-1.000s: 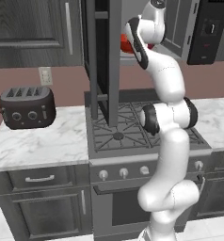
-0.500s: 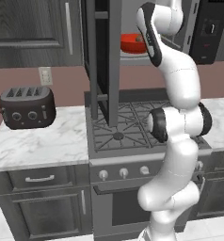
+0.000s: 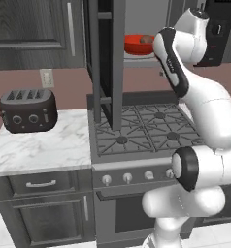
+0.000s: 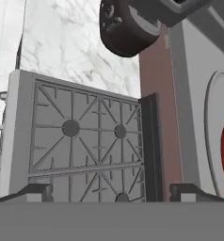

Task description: Pick the potato from the sink and place it in the bowl. Then pick the bowl and place it in the microwave. Then close the microwave door and press the start button.

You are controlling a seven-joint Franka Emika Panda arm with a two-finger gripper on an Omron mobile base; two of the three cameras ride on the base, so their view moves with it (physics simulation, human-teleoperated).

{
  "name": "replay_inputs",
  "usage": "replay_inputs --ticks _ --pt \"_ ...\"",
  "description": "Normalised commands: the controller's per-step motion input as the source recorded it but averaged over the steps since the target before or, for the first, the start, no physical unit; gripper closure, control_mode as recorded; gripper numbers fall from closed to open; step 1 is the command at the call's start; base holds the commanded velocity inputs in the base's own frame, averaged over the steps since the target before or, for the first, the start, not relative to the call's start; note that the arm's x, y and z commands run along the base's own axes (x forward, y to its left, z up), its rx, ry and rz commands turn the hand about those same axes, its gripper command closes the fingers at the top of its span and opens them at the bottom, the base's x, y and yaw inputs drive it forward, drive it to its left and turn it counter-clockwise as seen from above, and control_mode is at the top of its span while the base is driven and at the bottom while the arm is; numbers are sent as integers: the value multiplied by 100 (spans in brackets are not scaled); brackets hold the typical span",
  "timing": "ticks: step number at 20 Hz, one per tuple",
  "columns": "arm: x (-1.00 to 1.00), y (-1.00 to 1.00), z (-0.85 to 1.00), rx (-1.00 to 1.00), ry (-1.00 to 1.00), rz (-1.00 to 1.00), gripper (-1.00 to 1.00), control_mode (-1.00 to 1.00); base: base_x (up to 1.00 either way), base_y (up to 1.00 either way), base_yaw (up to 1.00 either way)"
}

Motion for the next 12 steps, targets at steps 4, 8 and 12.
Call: replay_inputs --ticks 4,8,12 --pt "-100 0 0 0 -21 1 -100 -100 0 0 0" --pt "-100 0 0 0 -20 0 -100 -100 0 0 0" --pt "-100 8 0 -2 -14 0 -100 -100 0 0 0"
